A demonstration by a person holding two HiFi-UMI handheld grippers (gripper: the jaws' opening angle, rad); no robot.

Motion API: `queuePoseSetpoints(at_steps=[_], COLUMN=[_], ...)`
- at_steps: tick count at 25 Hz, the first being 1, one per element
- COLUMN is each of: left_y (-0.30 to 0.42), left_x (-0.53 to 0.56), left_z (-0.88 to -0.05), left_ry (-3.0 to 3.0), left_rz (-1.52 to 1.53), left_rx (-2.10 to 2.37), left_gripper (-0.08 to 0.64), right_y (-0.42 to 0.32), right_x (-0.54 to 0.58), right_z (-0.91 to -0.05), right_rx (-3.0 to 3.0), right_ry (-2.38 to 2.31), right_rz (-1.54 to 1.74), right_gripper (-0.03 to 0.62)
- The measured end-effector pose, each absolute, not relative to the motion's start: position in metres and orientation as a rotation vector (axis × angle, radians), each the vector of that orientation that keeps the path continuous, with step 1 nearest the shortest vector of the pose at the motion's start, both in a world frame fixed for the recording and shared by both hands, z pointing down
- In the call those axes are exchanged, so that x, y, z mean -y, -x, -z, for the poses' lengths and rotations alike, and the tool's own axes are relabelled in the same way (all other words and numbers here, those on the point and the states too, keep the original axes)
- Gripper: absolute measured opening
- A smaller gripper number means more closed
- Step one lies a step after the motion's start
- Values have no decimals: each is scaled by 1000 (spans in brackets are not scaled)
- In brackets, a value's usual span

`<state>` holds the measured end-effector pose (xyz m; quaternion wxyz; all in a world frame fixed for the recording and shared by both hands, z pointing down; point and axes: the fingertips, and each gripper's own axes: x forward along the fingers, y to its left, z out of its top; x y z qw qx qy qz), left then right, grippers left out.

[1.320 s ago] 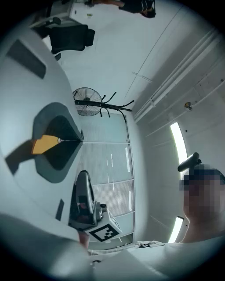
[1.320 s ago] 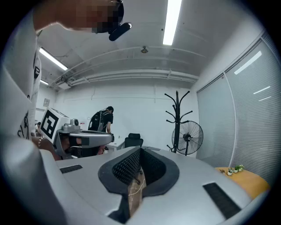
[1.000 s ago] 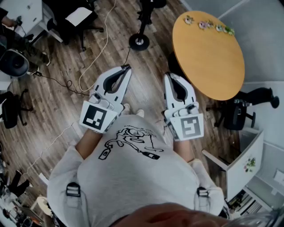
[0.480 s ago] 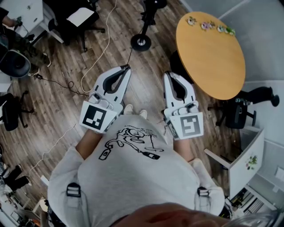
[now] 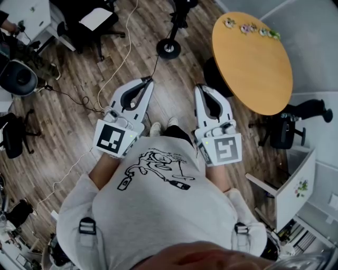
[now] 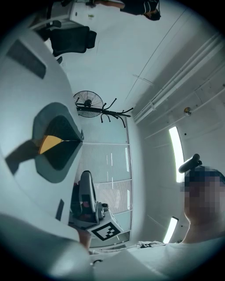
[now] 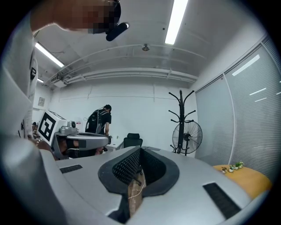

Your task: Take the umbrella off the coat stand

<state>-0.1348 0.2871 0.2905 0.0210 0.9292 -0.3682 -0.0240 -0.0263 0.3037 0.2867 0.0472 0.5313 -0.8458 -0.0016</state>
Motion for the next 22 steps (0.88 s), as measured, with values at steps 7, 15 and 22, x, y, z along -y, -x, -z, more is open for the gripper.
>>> queuePoseSetpoints(at_steps=[7, 15, 22], left_y=[140, 135, 125], left_x=[-289, -276, -255], left_z=[-291, -295, -298], left_ry=[-2866, -2869, -2860], left_rz=[83, 84, 76], left_rx=[1132, 1130, 1122], left_gripper=[9, 9, 9], right_y=[32, 26, 16], right_x=[-305, -293, -272], right_z=[-287, -291, -294], right_rx=[2568, 2562, 2560], right_ry=[-1626, -1631, -1635], right_rz=[3, -1, -6], right_gripper=[15, 15, 15])
